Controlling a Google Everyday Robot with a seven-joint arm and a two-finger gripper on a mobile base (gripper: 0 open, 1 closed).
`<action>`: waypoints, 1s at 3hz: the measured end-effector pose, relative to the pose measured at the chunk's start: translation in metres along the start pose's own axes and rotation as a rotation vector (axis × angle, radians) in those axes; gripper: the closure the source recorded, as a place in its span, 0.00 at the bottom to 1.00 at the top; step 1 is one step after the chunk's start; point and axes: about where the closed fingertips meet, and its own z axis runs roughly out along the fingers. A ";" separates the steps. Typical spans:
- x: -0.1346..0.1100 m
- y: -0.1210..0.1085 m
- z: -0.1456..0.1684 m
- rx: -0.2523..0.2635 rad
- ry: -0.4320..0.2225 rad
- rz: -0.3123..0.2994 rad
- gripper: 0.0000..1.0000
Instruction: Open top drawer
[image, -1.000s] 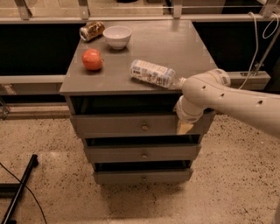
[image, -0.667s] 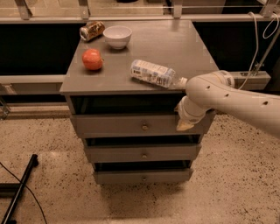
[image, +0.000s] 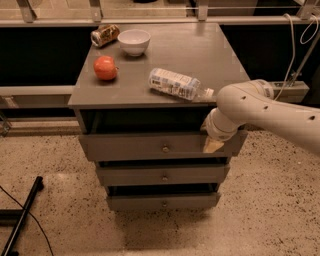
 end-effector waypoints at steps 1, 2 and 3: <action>0.000 0.000 0.000 0.000 0.000 0.000 0.23; 0.000 0.000 0.000 0.000 0.000 0.000 0.02; 0.000 0.000 0.000 0.000 0.000 0.000 0.00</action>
Offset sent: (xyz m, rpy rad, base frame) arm 0.0000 0.0000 0.0000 0.0000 0.0000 0.0000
